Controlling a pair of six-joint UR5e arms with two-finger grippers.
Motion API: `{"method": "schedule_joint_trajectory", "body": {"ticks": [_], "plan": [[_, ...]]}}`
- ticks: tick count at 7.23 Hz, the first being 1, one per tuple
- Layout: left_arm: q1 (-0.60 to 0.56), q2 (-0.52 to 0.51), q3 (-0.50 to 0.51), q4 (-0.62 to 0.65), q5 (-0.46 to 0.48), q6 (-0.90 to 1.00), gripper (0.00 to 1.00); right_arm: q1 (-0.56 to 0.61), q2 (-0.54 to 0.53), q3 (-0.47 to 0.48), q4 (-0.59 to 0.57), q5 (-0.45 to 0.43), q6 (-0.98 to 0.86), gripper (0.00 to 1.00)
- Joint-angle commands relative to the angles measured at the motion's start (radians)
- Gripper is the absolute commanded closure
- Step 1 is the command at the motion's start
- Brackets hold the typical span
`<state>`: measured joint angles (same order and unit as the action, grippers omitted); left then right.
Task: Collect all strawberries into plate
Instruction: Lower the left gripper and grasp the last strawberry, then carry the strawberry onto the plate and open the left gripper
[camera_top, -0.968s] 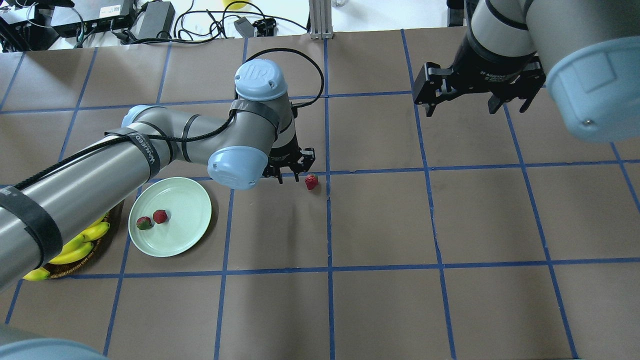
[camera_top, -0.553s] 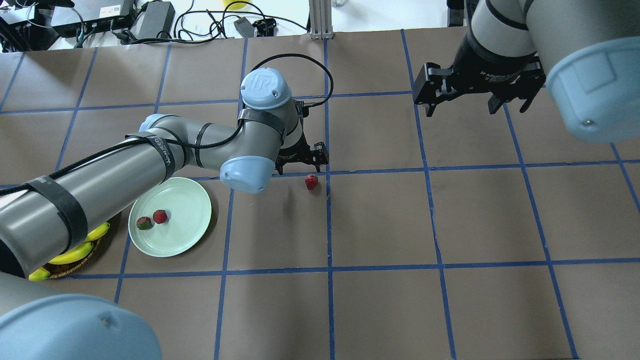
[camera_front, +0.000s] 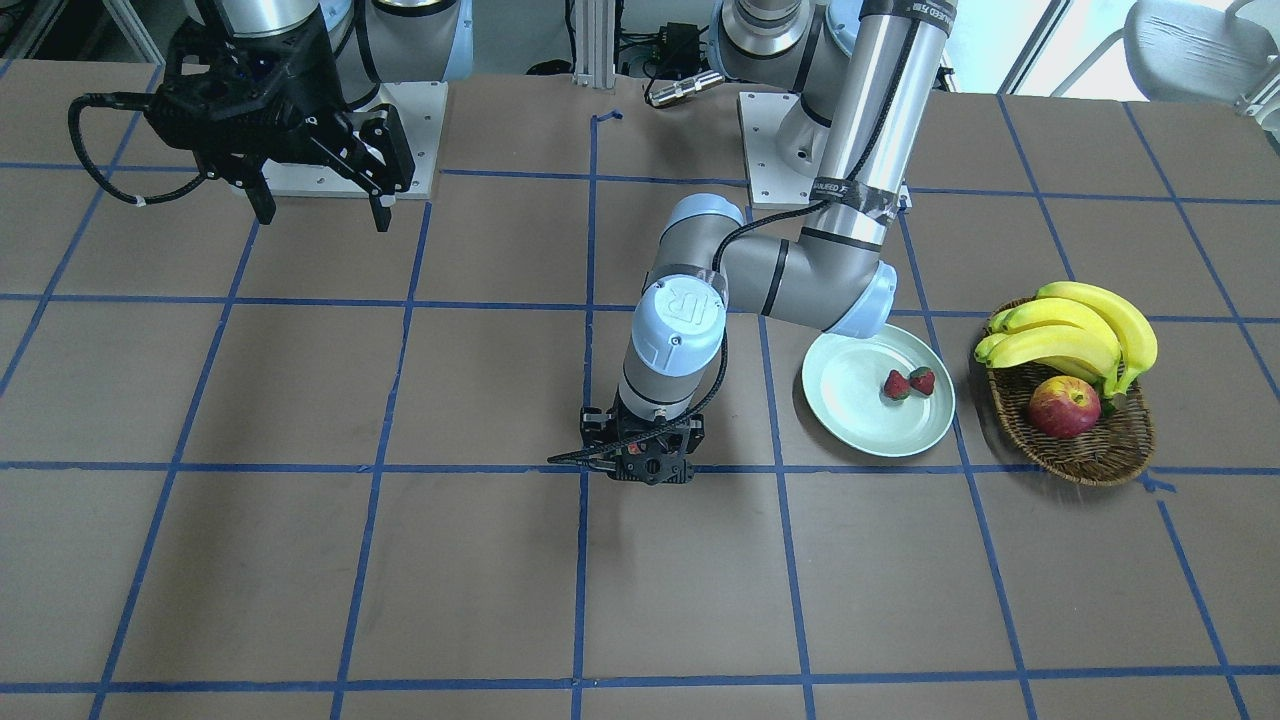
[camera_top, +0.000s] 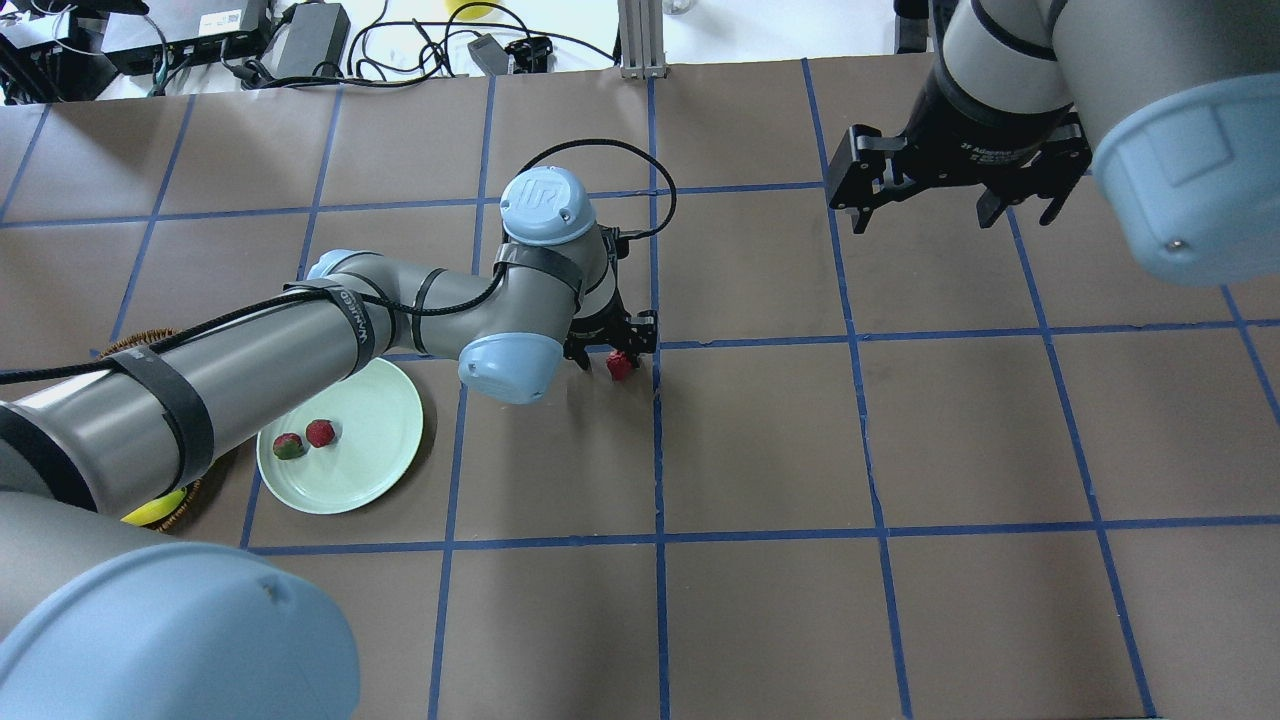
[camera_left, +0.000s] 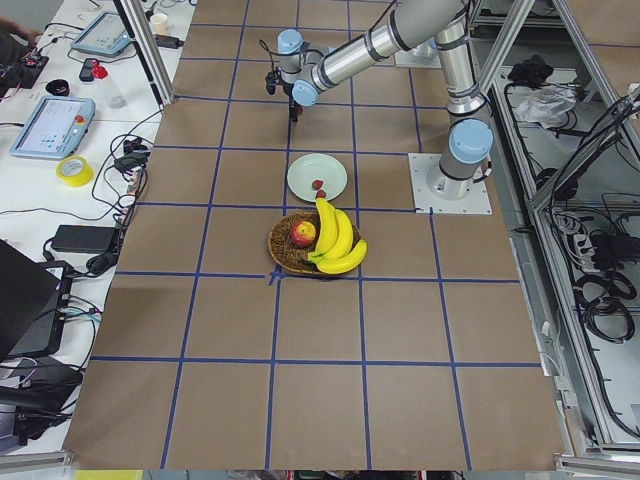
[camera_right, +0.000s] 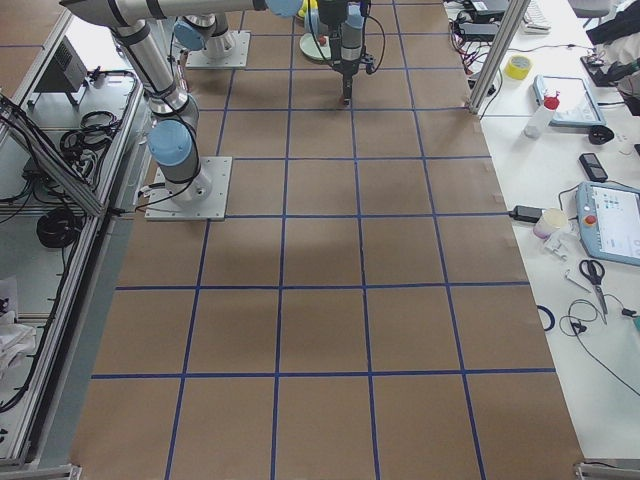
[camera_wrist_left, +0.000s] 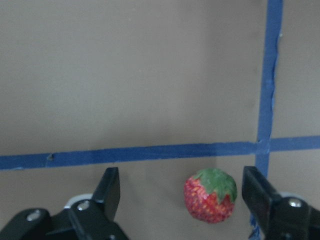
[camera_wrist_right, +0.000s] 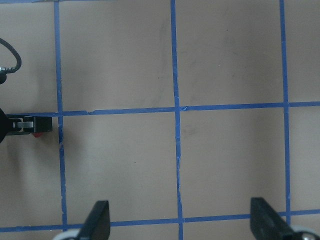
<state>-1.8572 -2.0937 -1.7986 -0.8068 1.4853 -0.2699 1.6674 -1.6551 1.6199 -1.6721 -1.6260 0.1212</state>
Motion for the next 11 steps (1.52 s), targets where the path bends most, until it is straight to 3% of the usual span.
{"method": "schedule_joint_trajectory", "body": {"ticks": [1,4,6,8,10,11], "plan": [[0.000,0.018,0.004,0.000,0.001,0.006,1.00,0.000,-0.002,0.000,0.000,0.001,0.000,0.00],[0.000,0.056,0.001,-0.041,0.018,0.011,1.00,0.000,0.000,0.000,0.000,0.000,0.000,0.00],[0.015,0.140,-0.005,-0.230,0.241,0.195,1.00,0.000,-0.002,0.000,0.000,0.000,0.000,0.00],[0.103,0.211,-0.027,-0.358,0.256,0.215,1.00,0.000,-0.002,0.000,0.000,0.001,0.000,0.00],[0.233,0.240,-0.079,-0.364,0.286,0.316,1.00,0.000,0.000,0.000,0.000,0.002,0.000,0.00],[0.299,0.253,-0.081,-0.356,0.379,0.377,1.00,0.000,0.000,0.000,0.000,0.002,0.000,0.00]]}}
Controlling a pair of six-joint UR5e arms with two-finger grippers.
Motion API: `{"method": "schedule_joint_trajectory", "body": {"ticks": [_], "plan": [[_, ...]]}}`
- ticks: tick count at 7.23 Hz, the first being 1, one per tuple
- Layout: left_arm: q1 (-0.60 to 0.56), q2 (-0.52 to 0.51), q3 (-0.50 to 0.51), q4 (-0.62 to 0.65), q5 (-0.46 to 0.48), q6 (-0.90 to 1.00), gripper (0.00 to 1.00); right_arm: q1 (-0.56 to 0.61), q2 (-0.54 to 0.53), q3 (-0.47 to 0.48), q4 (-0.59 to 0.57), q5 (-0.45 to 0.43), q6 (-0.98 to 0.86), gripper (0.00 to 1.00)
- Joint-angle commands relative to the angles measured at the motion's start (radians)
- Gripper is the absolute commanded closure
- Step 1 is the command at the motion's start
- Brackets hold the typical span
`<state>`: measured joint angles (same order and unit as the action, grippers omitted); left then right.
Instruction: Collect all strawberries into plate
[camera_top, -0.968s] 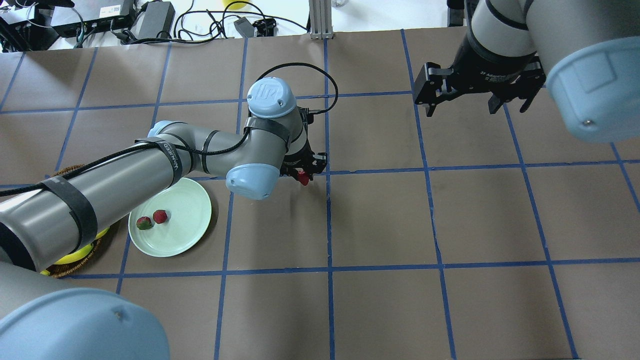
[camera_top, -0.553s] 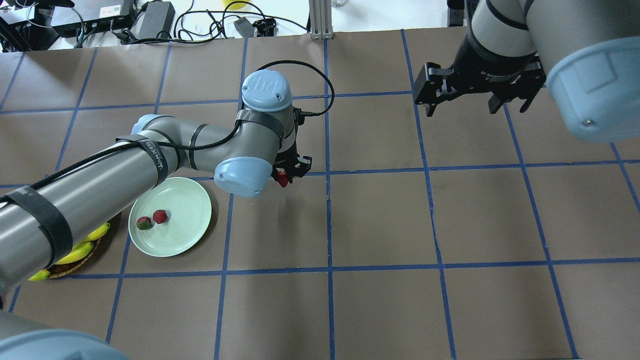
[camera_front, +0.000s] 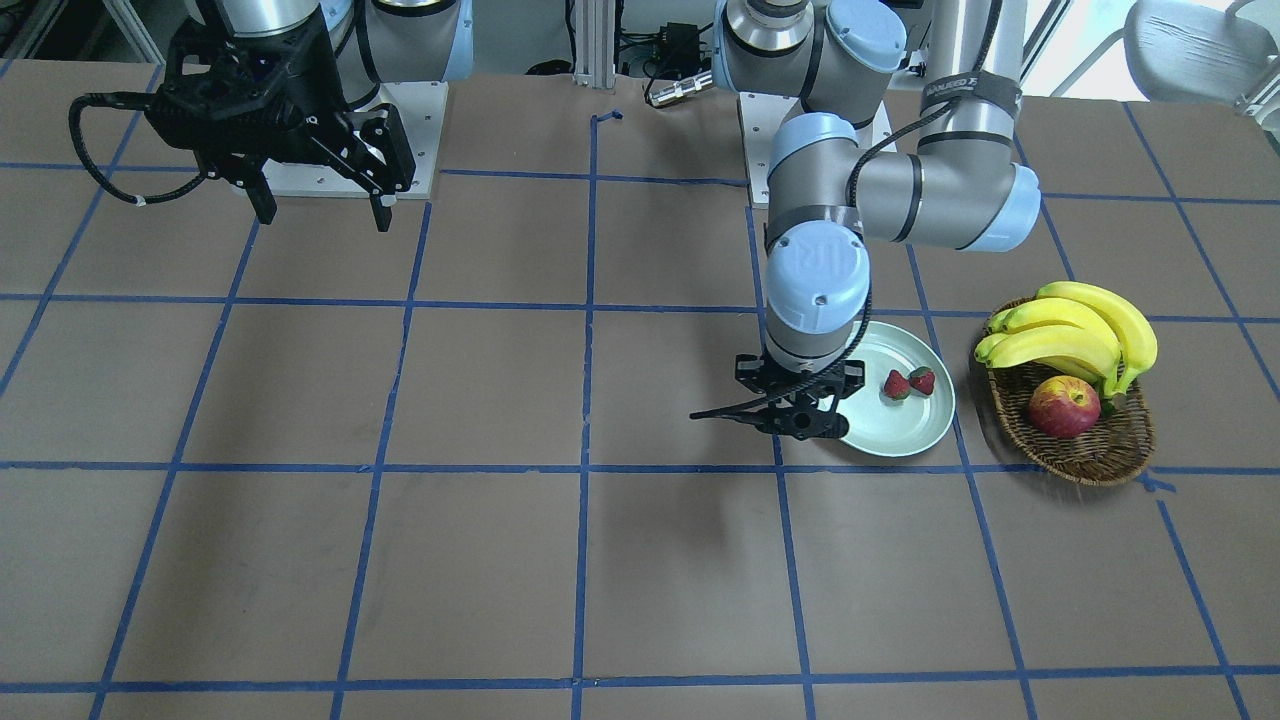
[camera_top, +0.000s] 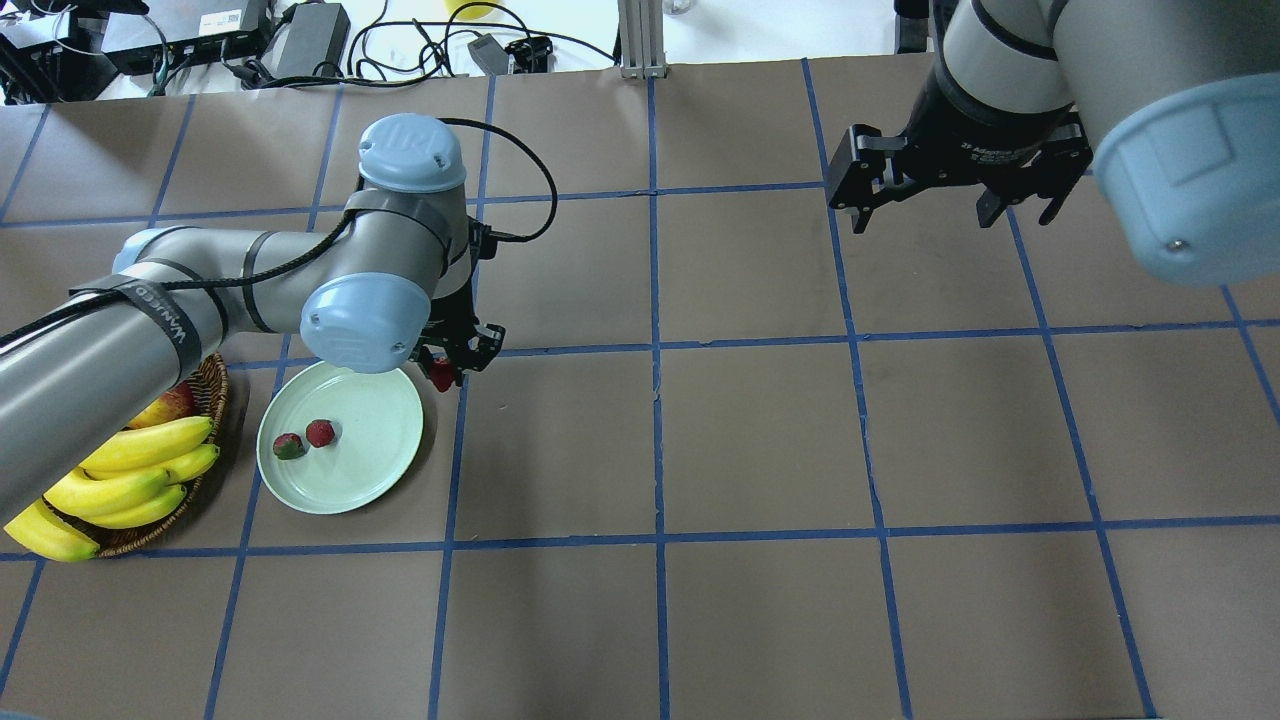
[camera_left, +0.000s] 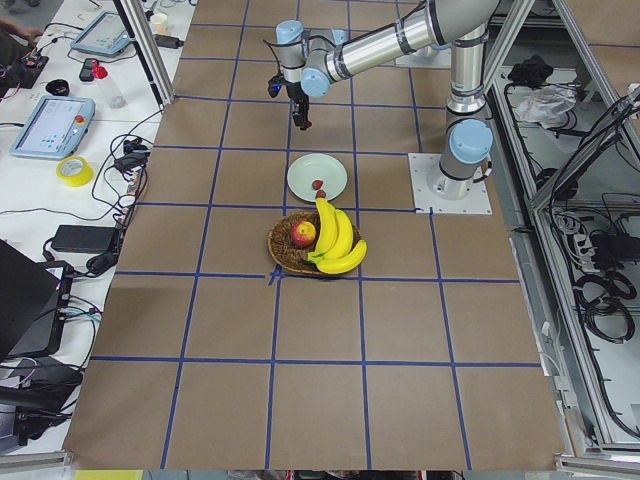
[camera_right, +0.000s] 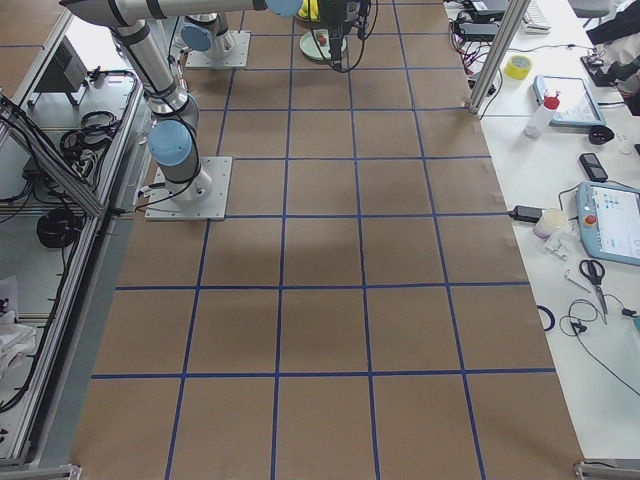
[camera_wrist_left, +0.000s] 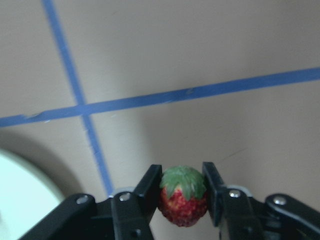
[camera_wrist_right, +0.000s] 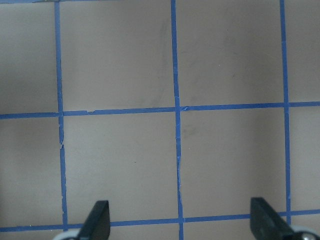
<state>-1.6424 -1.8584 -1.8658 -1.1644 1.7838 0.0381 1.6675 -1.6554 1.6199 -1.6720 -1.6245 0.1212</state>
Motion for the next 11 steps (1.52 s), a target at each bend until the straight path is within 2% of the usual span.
{"method": "schedule_joint_trajectory", "body": {"ticks": [1,2,3,4,5,6,8,9,10,11], "plan": [[0.157,0.024,-0.016,0.000,0.089,0.145,1.00,0.000,0.000,0.000,0.000,0.000,0.000,0.00],[0.192,0.024,-0.033,-0.004,0.083,0.152,1.00,0.000,0.000,0.000,0.000,0.000,0.000,0.00],[0.193,0.013,-0.048,0.003,0.051,0.146,0.68,0.000,0.000,0.000,0.000,-0.001,0.000,0.00],[0.191,0.019,-0.044,0.006,0.017,0.145,0.04,0.000,0.000,0.000,0.000,-0.001,0.000,0.00],[0.181,0.028,-0.041,0.005,-0.048,0.135,0.00,0.000,0.000,0.000,0.000,-0.001,0.000,0.00],[0.176,0.062,-0.042,-0.012,-0.076,0.131,0.00,0.000,0.000,0.000,0.000,-0.001,0.000,0.00],[0.176,0.139,-0.015,-0.041,-0.078,0.131,0.00,0.000,0.000,0.000,0.000,-0.001,0.000,0.00],[0.174,0.168,0.050,-0.104,-0.139,0.125,0.00,0.000,0.002,0.000,0.000,-0.001,0.000,0.00],[0.174,0.186,0.150,-0.200,-0.255,0.020,0.00,0.000,0.000,0.000,0.000,-0.001,0.000,0.00],[0.174,0.212,0.210,-0.230,-0.283,-0.019,0.00,0.000,-0.003,0.000,0.001,0.000,0.000,0.00]]}}
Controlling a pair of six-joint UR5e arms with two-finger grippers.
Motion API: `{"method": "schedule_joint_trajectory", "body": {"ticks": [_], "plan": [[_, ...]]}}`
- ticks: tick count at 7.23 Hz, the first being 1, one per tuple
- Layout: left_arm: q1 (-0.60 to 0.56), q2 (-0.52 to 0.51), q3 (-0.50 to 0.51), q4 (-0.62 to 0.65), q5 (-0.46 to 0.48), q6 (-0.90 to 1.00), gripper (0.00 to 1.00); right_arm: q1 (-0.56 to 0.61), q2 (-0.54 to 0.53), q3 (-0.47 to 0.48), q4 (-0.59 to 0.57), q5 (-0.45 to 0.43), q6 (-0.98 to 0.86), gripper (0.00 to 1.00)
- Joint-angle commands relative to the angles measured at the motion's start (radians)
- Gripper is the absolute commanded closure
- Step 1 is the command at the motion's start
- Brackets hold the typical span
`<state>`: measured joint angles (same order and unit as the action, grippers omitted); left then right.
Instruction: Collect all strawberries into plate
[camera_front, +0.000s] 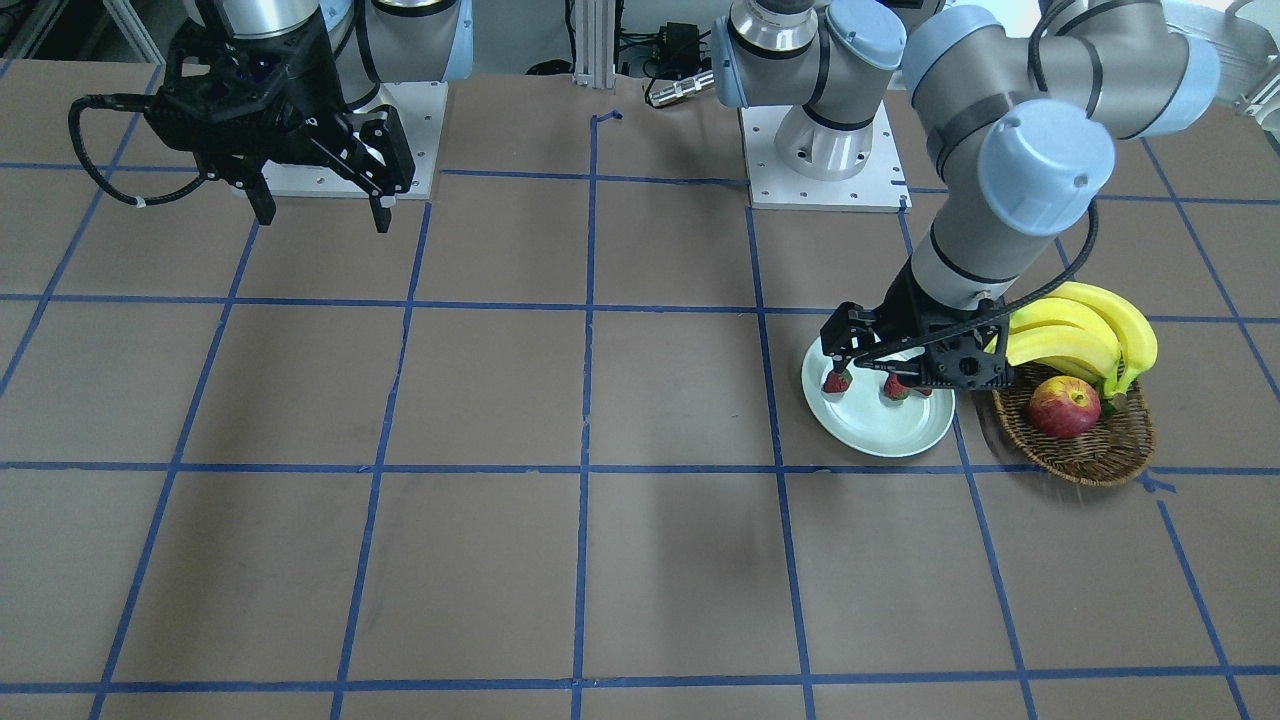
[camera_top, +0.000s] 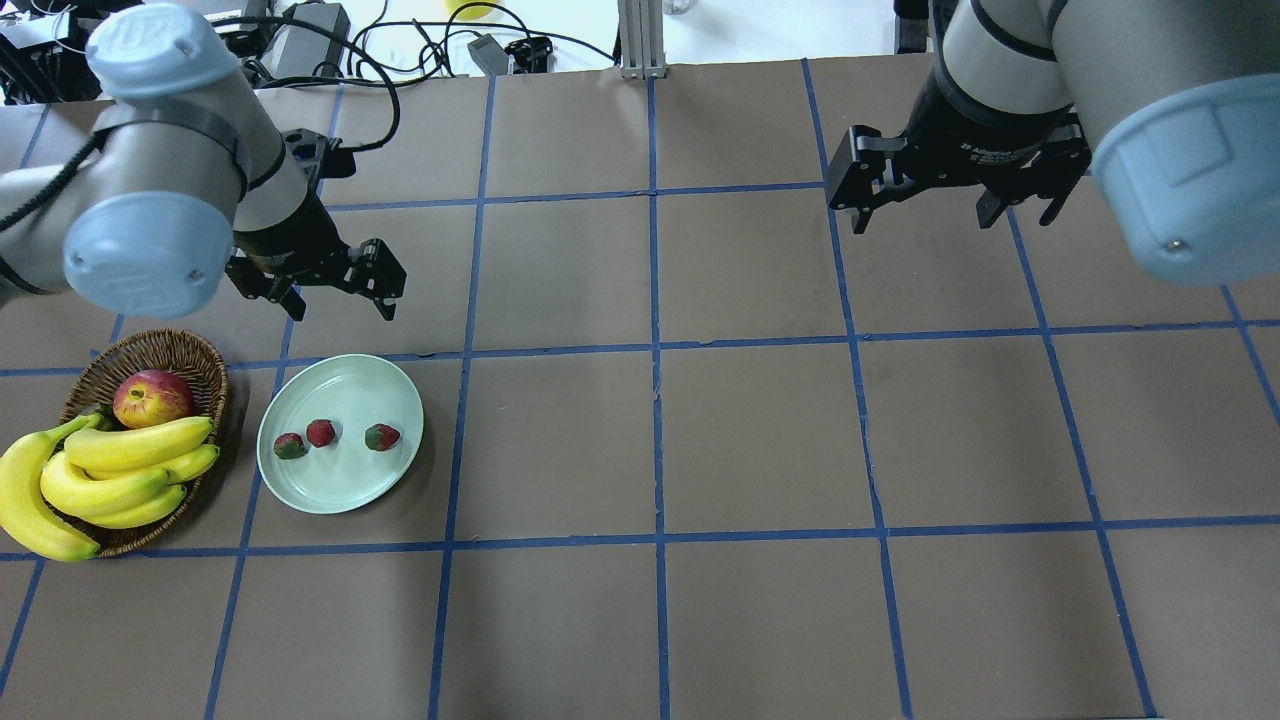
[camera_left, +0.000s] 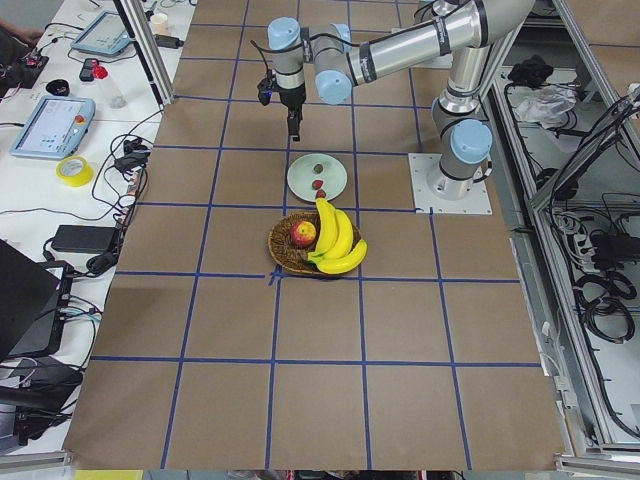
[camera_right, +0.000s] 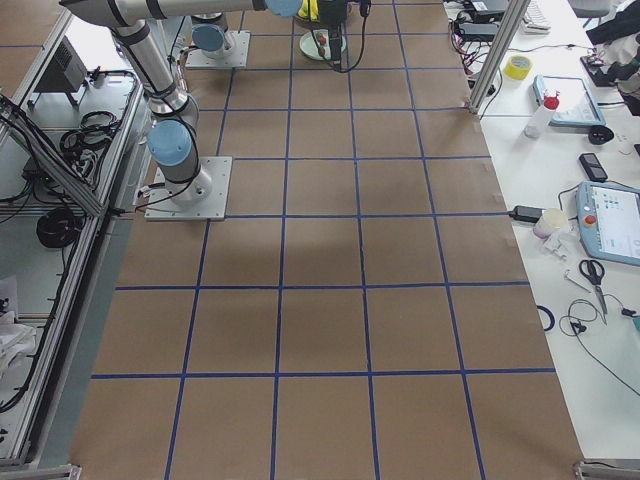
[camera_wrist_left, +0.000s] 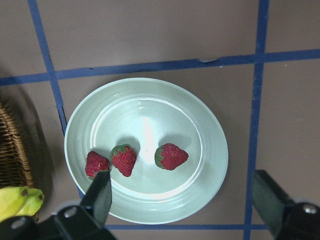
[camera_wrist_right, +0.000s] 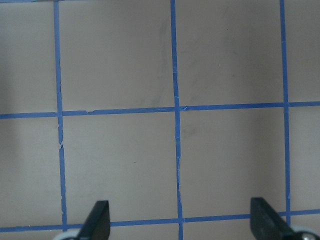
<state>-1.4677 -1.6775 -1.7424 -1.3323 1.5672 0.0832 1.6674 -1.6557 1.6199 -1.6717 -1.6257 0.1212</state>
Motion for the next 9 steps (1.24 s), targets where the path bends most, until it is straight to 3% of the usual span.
{"method": "schedule_joint_trajectory", "body": {"ticks": [1,2,4,7,9], "plan": [[-0.003,0.042,0.115,-0.082,-0.090,-0.072,0.00,0.000,-0.001,0.000,0.001,0.003,0.000,0.00],[-0.013,0.079,0.119,-0.090,-0.152,-0.071,0.00,0.000,-0.001,0.000,0.001,0.003,0.000,0.00],[-0.017,0.139,0.112,-0.157,-0.145,-0.063,0.00,0.000,-0.001,0.000,0.001,0.004,0.000,0.00],[-0.039,0.159,0.109,-0.220,-0.029,-0.028,0.00,0.000,-0.001,0.000,0.001,0.007,0.000,0.00],[-0.077,0.180,0.107,-0.258,-0.021,-0.039,0.00,0.000,-0.001,0.000,0.001,0.007,0.000,0.00]]}}
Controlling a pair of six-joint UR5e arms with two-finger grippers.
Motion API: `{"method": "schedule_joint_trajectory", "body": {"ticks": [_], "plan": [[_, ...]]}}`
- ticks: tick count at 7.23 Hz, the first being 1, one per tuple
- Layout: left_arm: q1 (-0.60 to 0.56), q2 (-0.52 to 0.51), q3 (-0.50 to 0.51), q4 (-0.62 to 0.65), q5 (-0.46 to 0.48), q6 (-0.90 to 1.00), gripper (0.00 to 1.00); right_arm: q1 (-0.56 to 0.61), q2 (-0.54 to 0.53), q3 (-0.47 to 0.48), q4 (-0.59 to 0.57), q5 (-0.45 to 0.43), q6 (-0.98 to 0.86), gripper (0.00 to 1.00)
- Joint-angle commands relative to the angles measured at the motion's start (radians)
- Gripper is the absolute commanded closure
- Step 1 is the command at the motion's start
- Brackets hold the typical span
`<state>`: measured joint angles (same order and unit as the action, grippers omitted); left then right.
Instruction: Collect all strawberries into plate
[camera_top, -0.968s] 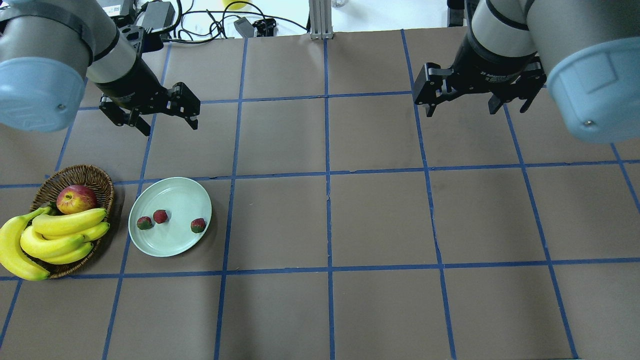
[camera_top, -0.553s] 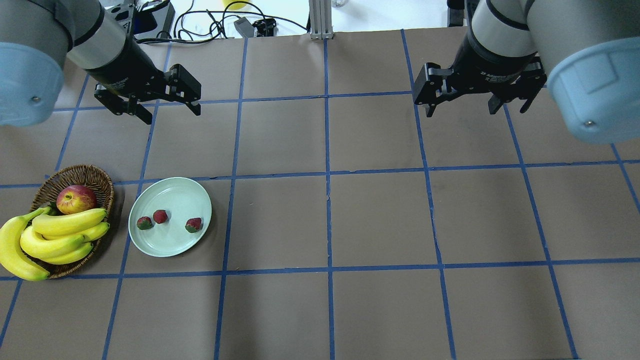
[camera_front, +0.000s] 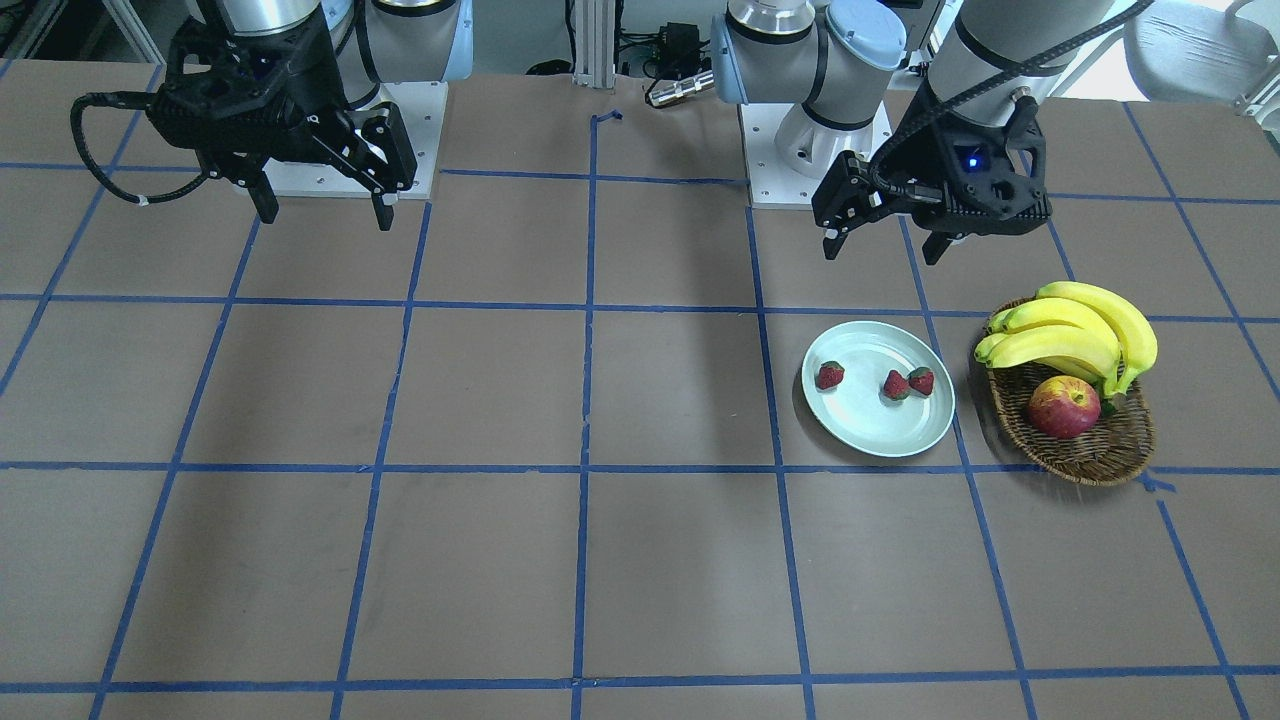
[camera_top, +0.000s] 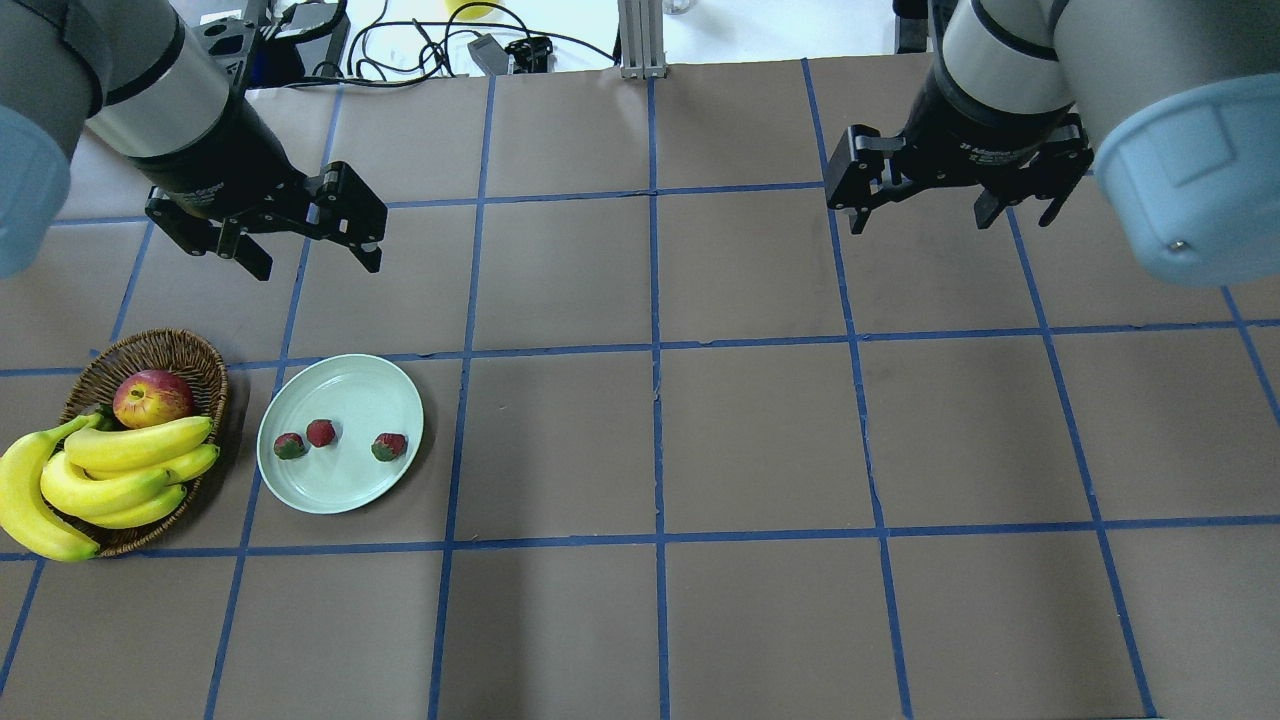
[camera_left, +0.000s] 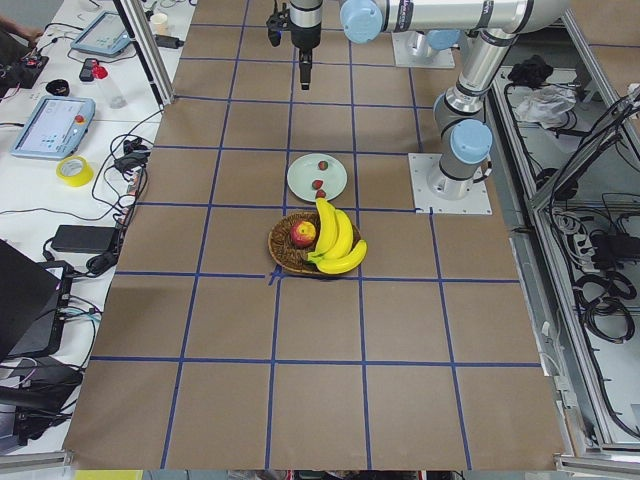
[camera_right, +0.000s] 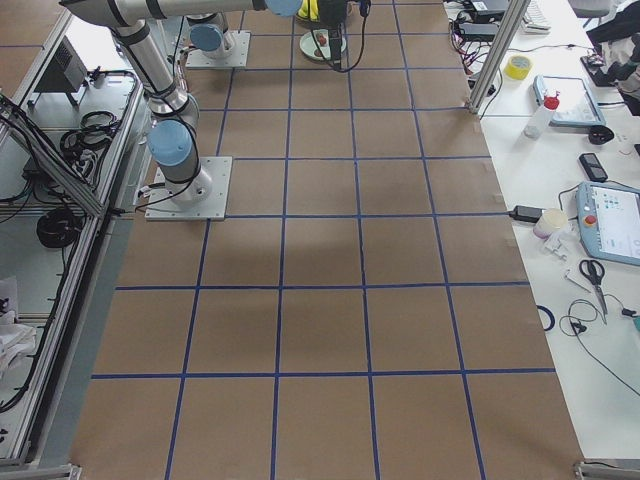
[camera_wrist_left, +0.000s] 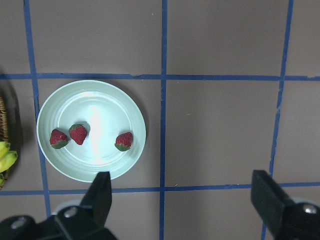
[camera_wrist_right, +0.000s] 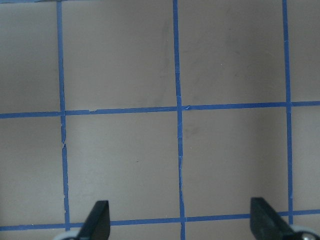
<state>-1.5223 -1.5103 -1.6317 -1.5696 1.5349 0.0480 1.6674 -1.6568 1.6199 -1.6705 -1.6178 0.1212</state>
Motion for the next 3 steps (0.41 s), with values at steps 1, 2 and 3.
{"method": "schedule_joint_trajectory", "body": {"ticks": [1,2,3], "plan": [[-0.025,0.016,-0.003,-0.024,0.011,-0.005,0.00,0.000,0.000,0.000,0.000,-0.001,0.000,0.00],[-0.025,0.025,-0.003,-0.049,0.013,-0.004,0.00,0.000,0.000,0.000,0.000,-0.001,0.000,0.00],[-0.025,0.028,-0.008,-0.053,0.013,-0.004,0.00,0.000,-0.001,0.000,0.000,-0.001,0.000,0.00]]}}
